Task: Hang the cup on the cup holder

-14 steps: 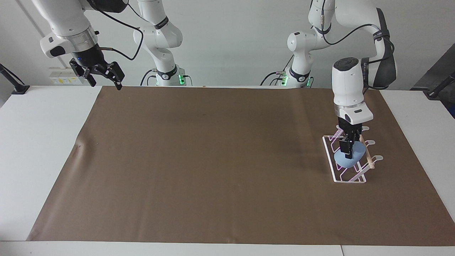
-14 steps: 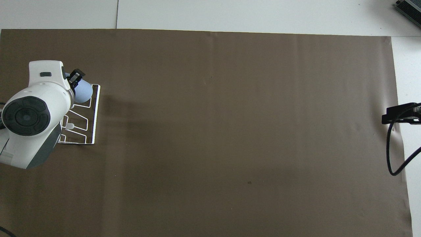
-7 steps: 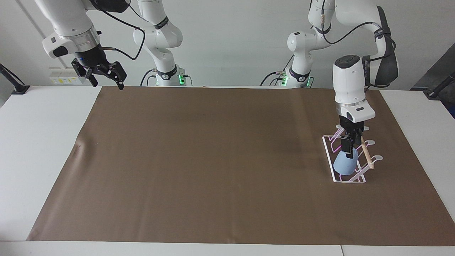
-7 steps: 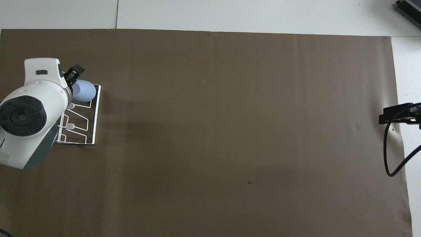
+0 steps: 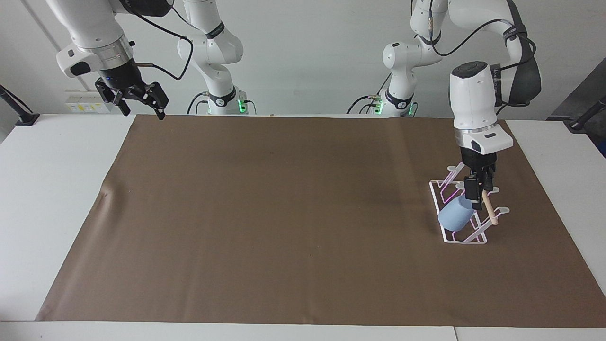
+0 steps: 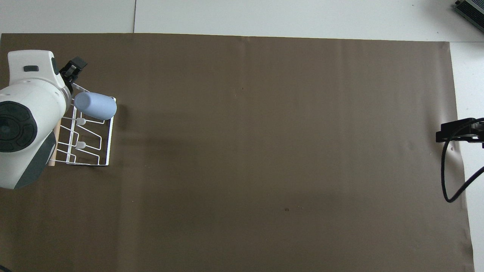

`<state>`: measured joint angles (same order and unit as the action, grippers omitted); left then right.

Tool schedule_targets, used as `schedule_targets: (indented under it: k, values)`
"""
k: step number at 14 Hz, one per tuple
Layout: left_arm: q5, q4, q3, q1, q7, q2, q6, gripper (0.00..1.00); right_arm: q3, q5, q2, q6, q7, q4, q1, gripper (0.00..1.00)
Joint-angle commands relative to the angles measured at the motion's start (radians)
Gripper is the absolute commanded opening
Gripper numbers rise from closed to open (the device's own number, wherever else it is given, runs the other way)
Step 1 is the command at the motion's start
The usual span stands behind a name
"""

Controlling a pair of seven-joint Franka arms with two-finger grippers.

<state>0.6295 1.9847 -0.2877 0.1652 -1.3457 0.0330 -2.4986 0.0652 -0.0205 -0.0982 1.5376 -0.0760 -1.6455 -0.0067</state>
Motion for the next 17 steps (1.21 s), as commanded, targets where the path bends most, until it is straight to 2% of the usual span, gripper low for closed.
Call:
schedule_targets:
  k: [1,3,7,9,13,17]
  values:
    - [0.015,-0.036,-0.010,-0.001,0.007,-0.008,0.050,1.00,0.002,-0.002,-0.011,0.026,0.016,-0.016,-0.009,1.00]
    - [-0.005,-0.084,-0.018,-0.012,0.008,-0.002,0.111,1.00,0.002,-0.002,-0.011,0.026,0.015,-0.016,-0.006,1.00]
    - [-0.224,-0.220,-0.018,-0.024,0.100,-0.004,0.295,1.00,0.002,-0.002,-0.011,0.026,0.016,-0.016,-0.007,1.00]
    - [-0.287,-0.285,-0.016,-0.023,0.176,-0.004,0.403,1.00,0.002,-0.001,-0.011,0.026,0.016,-0.014,-0.007,1.00]
    - [-0.301,-0.319,-0.033,-0.026,0.298,-0.012,0.533,1.00,0.002,-0.001,-0.011,0.024,0.019,-0.016,-0.010,1.00]
    - [-0.316,-0.320,-0.039,-0.029,0.414,-0.015,0.570,1.00,0.002,-0.001,-0.011,0.035,0.019,-0.016,-0.010,1.00]
